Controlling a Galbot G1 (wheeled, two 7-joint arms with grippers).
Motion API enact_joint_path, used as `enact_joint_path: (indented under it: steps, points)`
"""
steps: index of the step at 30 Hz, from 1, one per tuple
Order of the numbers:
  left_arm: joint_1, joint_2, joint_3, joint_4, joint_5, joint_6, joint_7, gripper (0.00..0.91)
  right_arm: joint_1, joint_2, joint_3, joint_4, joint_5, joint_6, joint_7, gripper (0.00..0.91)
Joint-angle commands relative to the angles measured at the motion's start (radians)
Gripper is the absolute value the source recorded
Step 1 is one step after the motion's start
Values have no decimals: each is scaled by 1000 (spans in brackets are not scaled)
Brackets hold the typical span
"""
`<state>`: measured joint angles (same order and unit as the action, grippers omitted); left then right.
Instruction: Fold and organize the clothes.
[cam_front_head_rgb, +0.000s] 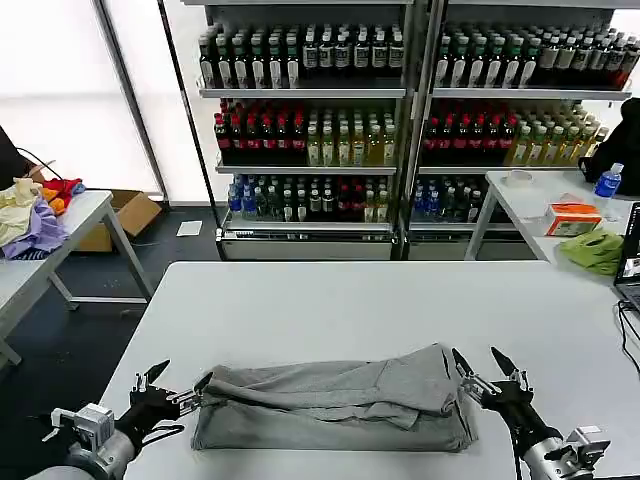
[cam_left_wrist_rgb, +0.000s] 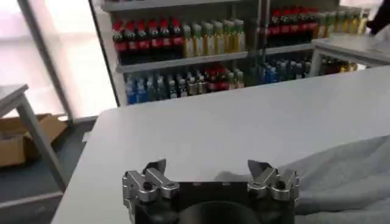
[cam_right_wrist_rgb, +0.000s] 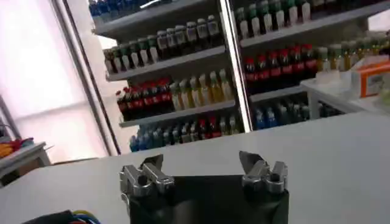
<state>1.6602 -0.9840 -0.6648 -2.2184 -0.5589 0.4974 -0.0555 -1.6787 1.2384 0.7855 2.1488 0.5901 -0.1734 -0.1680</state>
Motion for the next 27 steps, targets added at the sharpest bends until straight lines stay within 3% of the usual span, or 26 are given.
enact_joint_path:
  steps: [1, 19, 22, 23, 25, 27]
  points:
    - [-34, -244, 143, 32, 48, 27, -242, 907, -16, 28, 14, -13, -61, 83, -23, 907]
    - [-6, -341, 239, 77, 172, 5, -275, 907, -19, 19, 3, -19, -24, 88, -23, 907]
    - [3, -346, 247, 81, 200, -10, -266, 534, -25, 21, 3, -17, -19, 90, -24, 907]
    - [4, -348, 249, 83, 202, -12, -265, 262, -26, 21, 3, -17, -17, 90, -24, 907]
    - [6, -353, 255, 90, 207, -21, -262, 111, -32, 23, 1, -10, 3, 90, -22, 907]
    - [8, -357, 256, 96, 214, -23, -260, 40, -35, 25, 0, -7, 4, 89, -22, 907]
